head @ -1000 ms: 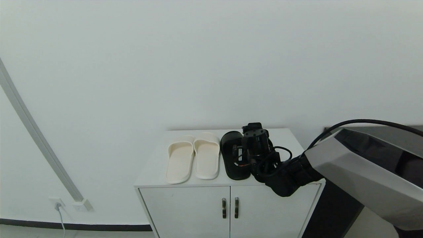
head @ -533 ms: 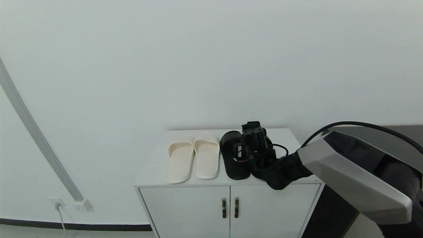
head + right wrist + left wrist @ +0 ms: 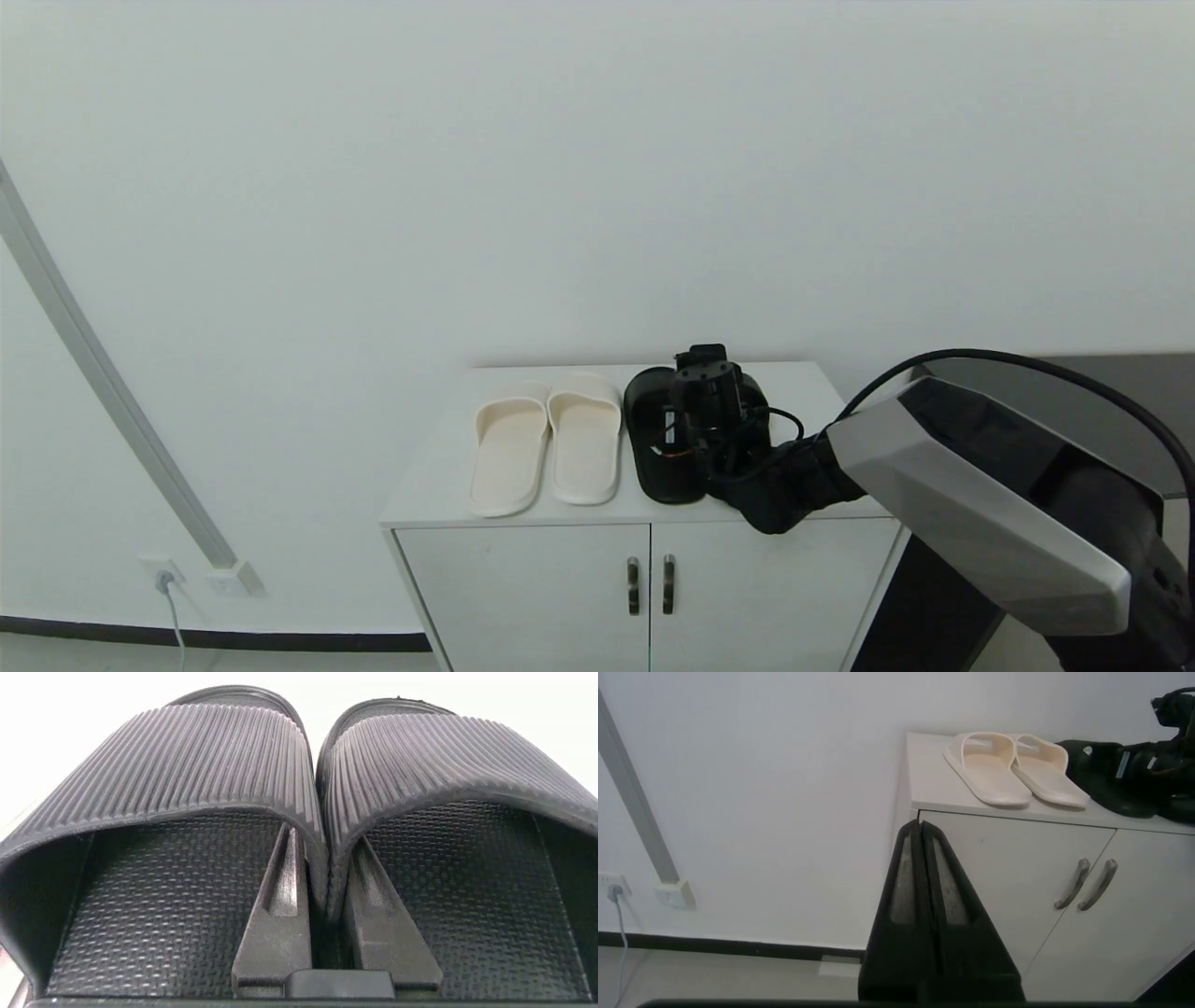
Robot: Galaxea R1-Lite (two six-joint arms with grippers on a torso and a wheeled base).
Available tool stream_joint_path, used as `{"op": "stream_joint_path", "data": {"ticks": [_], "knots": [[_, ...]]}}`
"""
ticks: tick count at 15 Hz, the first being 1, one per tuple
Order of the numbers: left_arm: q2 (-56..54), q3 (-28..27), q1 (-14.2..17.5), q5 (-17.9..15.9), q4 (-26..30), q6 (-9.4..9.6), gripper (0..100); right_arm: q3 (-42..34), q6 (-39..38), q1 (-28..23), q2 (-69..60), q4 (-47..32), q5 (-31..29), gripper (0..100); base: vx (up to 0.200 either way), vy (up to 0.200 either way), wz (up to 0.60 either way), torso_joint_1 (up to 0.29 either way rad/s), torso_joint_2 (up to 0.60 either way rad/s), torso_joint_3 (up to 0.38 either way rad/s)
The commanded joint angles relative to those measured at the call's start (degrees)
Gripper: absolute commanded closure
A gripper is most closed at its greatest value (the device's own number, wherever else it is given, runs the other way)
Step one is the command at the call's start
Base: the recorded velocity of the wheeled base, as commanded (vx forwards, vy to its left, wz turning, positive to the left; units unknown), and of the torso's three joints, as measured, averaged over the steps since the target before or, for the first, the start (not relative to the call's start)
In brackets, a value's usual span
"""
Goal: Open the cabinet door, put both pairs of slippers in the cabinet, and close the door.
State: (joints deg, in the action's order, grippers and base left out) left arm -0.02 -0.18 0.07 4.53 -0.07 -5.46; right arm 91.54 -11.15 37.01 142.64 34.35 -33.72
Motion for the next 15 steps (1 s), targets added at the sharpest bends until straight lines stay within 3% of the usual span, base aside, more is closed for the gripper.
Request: {"op": "stream_joint_path", "data": {"ticks": [1,5,8,11,15], "knots": [[0.02,0.01,0.01,0.04,-0.01,-0.08,100,-1.28,-0.01,0.17,-2.02,0.19,-0.21,100,0.000,0.000,0.00,0.000,0.00,0.000],[0.02,0.01,0.01,-0.05,-0.01,0.01,100,-14.37,0.17,1.66,-14.32,0.36,0.23,100,0.000,0.000,0.00,0.000,0.00,0.000],[0.02,0.01,0.01,-0.05,-0.01,0.01,100,-26.94,1.05,3.59,-24.17,3.53,4.89,100,0.000,0.000,0.00,0.000,0.00,0.000],[0.02,0.01,0.01,0.04,-0.01,0.01,100,-43.64,5.18,5.44,-34.10,13.90,15.44,100,0.000,0.000,0.00,0.000,0.00,0.000],[0.02,0.09,0.01,-0.05,-0.01,0.10,100,-55.68,5.88,6.06,-41.22,18.64,28.27,100,0.000,0.000,0.00,0.000,0.00,0.000]]}}
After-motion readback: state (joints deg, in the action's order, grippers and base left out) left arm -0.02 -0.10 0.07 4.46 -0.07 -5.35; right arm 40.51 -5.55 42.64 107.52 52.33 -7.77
